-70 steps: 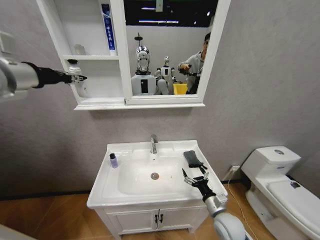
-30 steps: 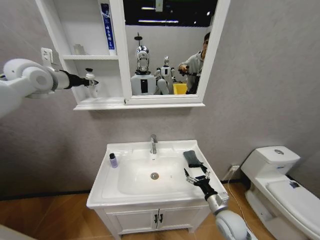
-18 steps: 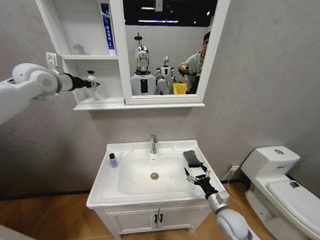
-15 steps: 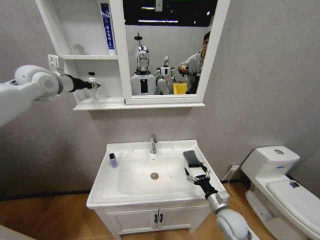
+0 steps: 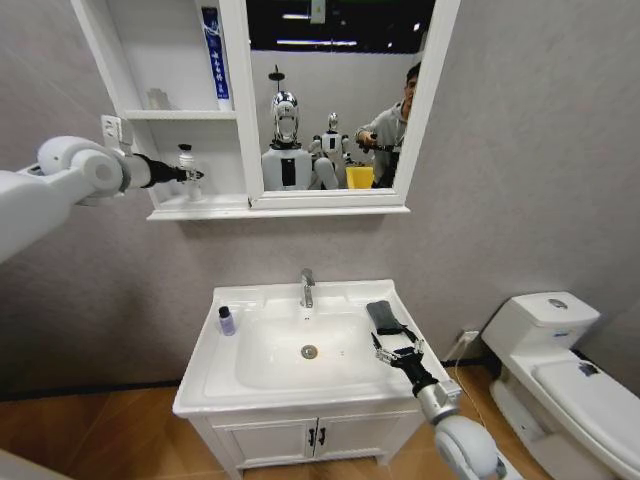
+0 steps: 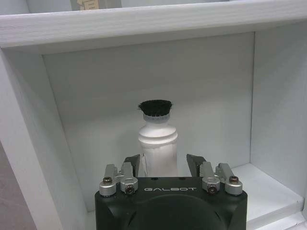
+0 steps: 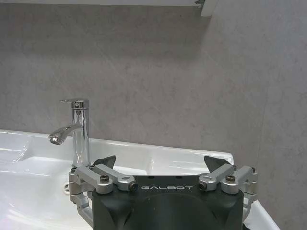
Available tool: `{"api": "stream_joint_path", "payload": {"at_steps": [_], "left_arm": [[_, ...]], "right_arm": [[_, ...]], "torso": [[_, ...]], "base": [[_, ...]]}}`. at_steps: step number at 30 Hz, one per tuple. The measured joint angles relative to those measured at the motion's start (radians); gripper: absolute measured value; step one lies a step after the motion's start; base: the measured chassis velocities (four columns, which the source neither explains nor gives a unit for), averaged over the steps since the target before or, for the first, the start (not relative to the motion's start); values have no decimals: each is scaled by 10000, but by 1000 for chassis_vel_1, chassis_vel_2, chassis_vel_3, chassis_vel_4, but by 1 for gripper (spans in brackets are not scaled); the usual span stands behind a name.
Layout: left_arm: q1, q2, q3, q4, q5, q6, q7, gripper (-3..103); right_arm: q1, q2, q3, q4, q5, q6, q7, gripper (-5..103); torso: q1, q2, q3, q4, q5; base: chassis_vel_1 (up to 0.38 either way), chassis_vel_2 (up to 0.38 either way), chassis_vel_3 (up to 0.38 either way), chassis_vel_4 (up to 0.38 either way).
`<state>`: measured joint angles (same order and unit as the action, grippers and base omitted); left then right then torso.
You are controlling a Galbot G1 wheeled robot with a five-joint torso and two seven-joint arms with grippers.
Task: Move facial cleanser and shampoo from washbasin to cabinet, then wipe washbasin with towel.
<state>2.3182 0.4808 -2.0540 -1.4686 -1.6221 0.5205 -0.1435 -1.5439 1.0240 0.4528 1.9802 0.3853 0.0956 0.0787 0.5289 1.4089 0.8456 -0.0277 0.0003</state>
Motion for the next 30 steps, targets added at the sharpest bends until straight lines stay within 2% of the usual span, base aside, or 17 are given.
{"api": "stream_joint_path", "payload": {"at_steps": [3,5,6,7,9,10,11,15,16,18,20,23,26,30], "left_arm": [[-87,-115,112,-124,2,55,-14,70],[-112,-144,138,-147,6,57,-16,70],[-224,-232,245,-198,24,58,-17,81],[-423,-404,453,-326,45,60,-12,86],[-560,-529,587,-428,61,64,-10,86],[-953,-819,1010,-671,162,67,23,97],[-953,-819,1010,-671,162,67,23,97],[-2989,-1939,3150,-1632,547,3,340,100],[-2989,-1939,3150,-1632,547,3,340,100],[-3698,-2720,3763,-2248,564,108,399,100],[-3821,-2954,3826,-2522,516,152,445,100],[-3923,-3221,3831,-2979,433,170,454,100],[-4006,-3445,3754,-3409,387,188,419,100],[-4166,-3868,3737,-3831,329,272,275,100]], "right_arm": [[0,14,0,20,2,-1,0,100],[0,14,0,22,3,-1,0,100],[-5,14,0,23,2,-1,0,100],[-6,13,1,25,3,-1,0,100],[-5,12,1,31,2,-1,0,100],[1,12,1,43,3,-1,0,100],[1,12,1,43,3,-1,0,100],[56,-18,-79,46,3,-7,-6,100],[56,-18,-79,46,3,-7,-6,100],[58,-70,-138,71,2,-46,-4,100],[61,-104,-145,111,-4,-56,-1,100],[56,-167,-162,181,-5,-83,0,100],[-119,-304,-77,405,-5,-102,22,100],[-344,-365,58,629,-1,-103,26,100]], "torso": [[0,0,0,1,-4],[-1,0,-1,1,-3],[0,0,0,0,-3],[0,0,0,0,-4],[0,-1,0,-1,-3],[0,0,0,-3,-3],[0,0,0,-3,-3],[-3,1,-3,-15,4],[-3,1,-3,-15,4],[-3,0,-1,17,-9],[-2,0,-2,17,-22],[-3,1,-2,21,-2],[-2,1,-1,-6,-7],[-1,0,-1,-9,3]], "base": [[0,0,0,0],[0,0,0,0],[0,0,0,0],[0,0,0,0],[0,0,0,0],[0,0,0,0],[0,0,0,0],[0,0,0,0],[0,0,0,0],[0,0,0,0],[6,8,26,18],[42,47,37,19],[12,21,-1,1],[0,0,0,0]]}}
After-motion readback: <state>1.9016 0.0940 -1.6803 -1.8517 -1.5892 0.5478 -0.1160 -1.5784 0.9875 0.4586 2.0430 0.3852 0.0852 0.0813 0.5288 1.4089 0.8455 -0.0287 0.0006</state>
